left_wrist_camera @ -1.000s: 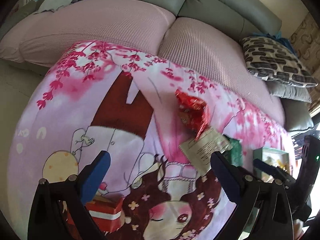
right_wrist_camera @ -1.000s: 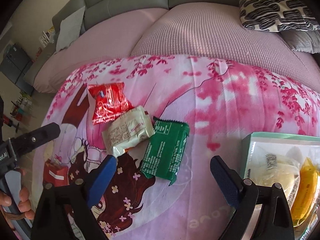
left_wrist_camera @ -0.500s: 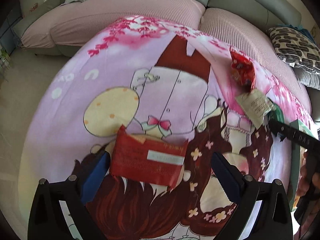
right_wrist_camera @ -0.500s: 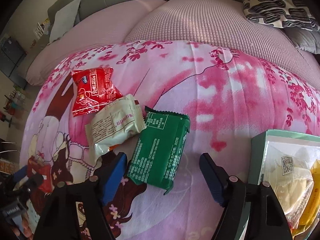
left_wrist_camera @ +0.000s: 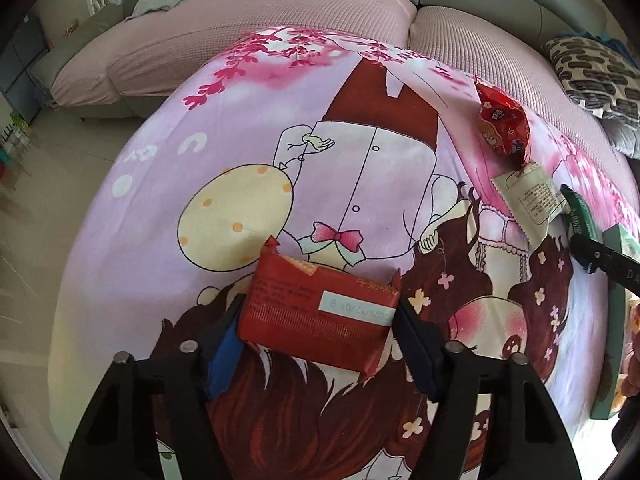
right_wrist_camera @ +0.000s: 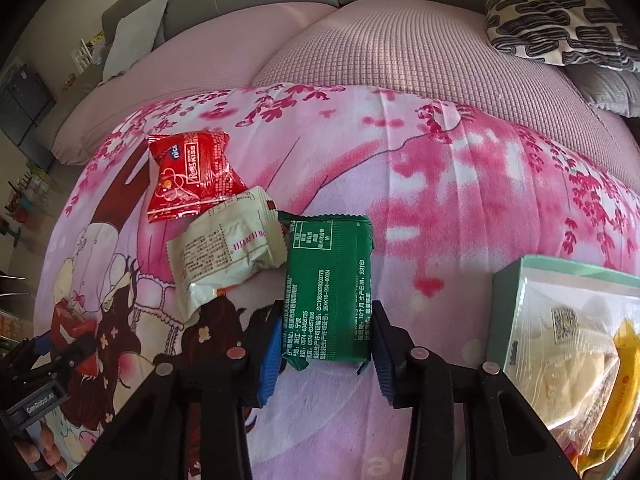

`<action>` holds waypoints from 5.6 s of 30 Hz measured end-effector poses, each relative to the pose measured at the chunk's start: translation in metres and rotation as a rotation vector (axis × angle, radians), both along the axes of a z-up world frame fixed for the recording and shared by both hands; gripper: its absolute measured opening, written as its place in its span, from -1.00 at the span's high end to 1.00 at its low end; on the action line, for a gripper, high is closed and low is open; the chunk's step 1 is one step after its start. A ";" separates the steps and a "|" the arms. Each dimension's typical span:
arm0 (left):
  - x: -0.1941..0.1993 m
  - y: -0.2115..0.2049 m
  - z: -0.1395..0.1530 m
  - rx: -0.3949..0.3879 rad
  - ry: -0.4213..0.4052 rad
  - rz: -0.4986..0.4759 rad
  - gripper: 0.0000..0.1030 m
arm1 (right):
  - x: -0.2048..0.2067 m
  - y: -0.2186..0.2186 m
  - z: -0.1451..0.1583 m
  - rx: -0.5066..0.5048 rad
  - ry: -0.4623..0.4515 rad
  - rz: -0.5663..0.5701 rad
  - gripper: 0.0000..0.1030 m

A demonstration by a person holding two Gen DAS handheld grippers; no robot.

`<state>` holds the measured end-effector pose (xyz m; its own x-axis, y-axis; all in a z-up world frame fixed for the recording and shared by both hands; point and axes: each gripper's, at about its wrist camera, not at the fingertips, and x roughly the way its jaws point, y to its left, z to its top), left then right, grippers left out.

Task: Organize snacks
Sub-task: 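Grasp the red box pack with the left gripper while the right gripper grasps the green pack, then carry the red box pack and green pack over the tray and open both grippers, then move both open grippers back toward the red bag and white pack, then grasp the red bag with the left gripper while the right gripper grasps the white pack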

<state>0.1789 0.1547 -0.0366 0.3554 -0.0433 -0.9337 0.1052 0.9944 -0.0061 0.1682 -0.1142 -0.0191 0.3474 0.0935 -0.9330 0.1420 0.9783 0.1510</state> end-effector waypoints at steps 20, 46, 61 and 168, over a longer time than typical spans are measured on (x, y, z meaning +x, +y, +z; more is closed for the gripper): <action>-0.030 -0.087 0.056 -0.157 -0.083 -0.123 -0.24 | -0.101 -0.038 0.061 0.098 -0.127 -0.141 0.19; -0.106 -0.305 0.046 -0.150 -0.006 -0.590 -0.24 | -0.194 -0.222 0.071 0.008 -0.134 -0.606 0.19; -0.106 -0.315 0.036 -0.186 0.048 -0.576 -0.36 | -0.189 -0.215 0.066 -0.003 -0.101 -0.579 0.18; 0.087 -0.116 0.034 -0.282 -0.040 -0.057 -0.87 | 0.051 0.001 -0.018 -0.093 -0.119 0.022 -1.00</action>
